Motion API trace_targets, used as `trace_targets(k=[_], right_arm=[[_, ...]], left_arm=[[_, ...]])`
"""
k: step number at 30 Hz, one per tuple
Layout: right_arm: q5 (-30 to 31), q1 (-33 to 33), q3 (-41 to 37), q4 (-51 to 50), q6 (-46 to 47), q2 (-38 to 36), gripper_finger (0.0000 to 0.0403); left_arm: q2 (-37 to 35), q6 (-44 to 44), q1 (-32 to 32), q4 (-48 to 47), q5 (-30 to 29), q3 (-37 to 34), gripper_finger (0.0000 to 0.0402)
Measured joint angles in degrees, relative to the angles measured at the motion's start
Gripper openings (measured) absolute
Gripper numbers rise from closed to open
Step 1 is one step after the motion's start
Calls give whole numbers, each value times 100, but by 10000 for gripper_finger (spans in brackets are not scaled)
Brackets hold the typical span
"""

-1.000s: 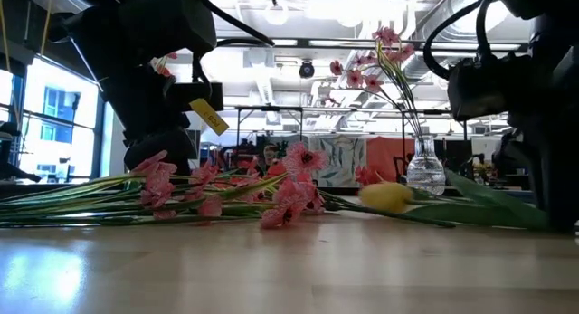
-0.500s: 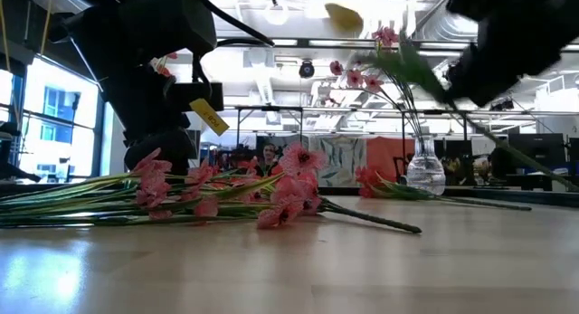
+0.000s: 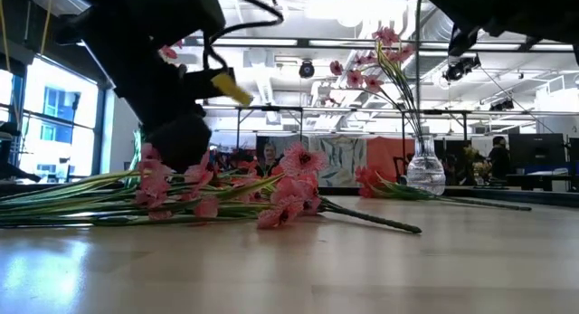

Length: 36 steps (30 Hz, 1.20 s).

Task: Sort flowers into vase by color
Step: Put the bottom yellow tulip into the transparent vase

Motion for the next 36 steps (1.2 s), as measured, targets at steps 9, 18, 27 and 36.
trace_targets(k=[9, 18, 27, 36], right_arm=[[-17, -542, 102, 77, -521, 0, 3], [1476, -1076, 102, 334, -1804, -589, 12], [2184, -2068, 115, 868, -2914, -2081, 13], [1793, -3488, 115, -771, -1562, -2216, 13]], left_arm=[[-1, 991, 277, 739, -101, 0, 129], [-1, 1877, 1007, 1657, 41, 0, 129], [-2, 2981, 1944, 3313, 55, 0, 129], [-2, 3050, 2449, 3696, 51, 0, 129]])
